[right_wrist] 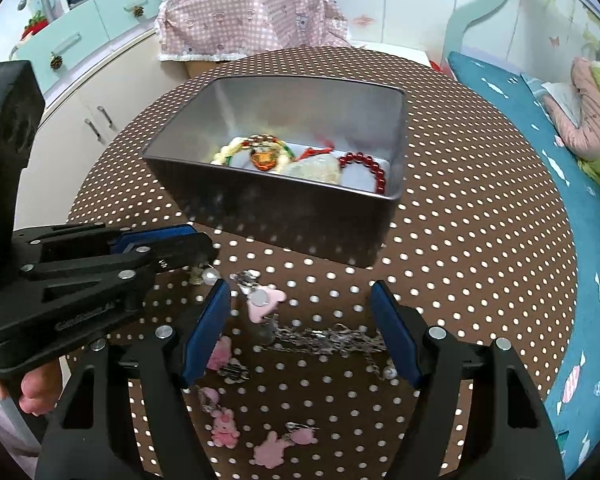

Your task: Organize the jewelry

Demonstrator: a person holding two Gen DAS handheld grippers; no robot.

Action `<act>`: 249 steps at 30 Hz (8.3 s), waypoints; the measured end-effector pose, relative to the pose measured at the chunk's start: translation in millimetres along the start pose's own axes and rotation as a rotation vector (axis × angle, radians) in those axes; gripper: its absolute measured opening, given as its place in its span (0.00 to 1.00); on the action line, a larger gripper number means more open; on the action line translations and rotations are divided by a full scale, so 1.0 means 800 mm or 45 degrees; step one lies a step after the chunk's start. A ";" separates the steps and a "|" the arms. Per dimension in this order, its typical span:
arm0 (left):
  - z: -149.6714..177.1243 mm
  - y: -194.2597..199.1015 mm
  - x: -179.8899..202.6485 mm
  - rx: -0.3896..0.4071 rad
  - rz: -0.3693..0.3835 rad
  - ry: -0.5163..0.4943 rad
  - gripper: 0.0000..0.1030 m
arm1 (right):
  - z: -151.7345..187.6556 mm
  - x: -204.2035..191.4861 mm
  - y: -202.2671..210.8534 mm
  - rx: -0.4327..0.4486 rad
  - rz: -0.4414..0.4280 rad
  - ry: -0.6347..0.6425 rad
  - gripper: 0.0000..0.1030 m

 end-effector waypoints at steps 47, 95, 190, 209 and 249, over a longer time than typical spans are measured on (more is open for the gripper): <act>0.050 0.064 -0.055 0.085 0.046 0.065 0.12 | -0.013 -0.078 -0.018 -0.040 -0.128 0.070 0.13; 0.016 -0.006 0.013 -0.031 -0.013 -0.195 0.10 | -0.067 0.018 0.054 0.197 -0.068 -0.051 0.13; 0.052 0.030 0.031 0.016 -0.096 -0.118 0.15 | 0.023 0.039 0.016 0.026 -0.045 -0.136 0.62; 0.050 0.028 0.023 0.017 -0.092 -0.082 0.15 | 0.025 0.057 0.028 0.057 -0.036 -0.134 0.55; 0.020 0.049 0.004 0.090 -0.072 -0.070 0.15 | -0.005 0.086 0.048 0.154 0.012 -0.147 0.08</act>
Point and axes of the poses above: each gripper's, at about its wrist camera, not at the fingertips, and y roughly against the way its jaws point, x to its right, z to its underside, the point moved 10 cm from there along -y, roughly the way its jaws point, and after that the axes turned 4 degrees about -y, right-handed, at the moved point
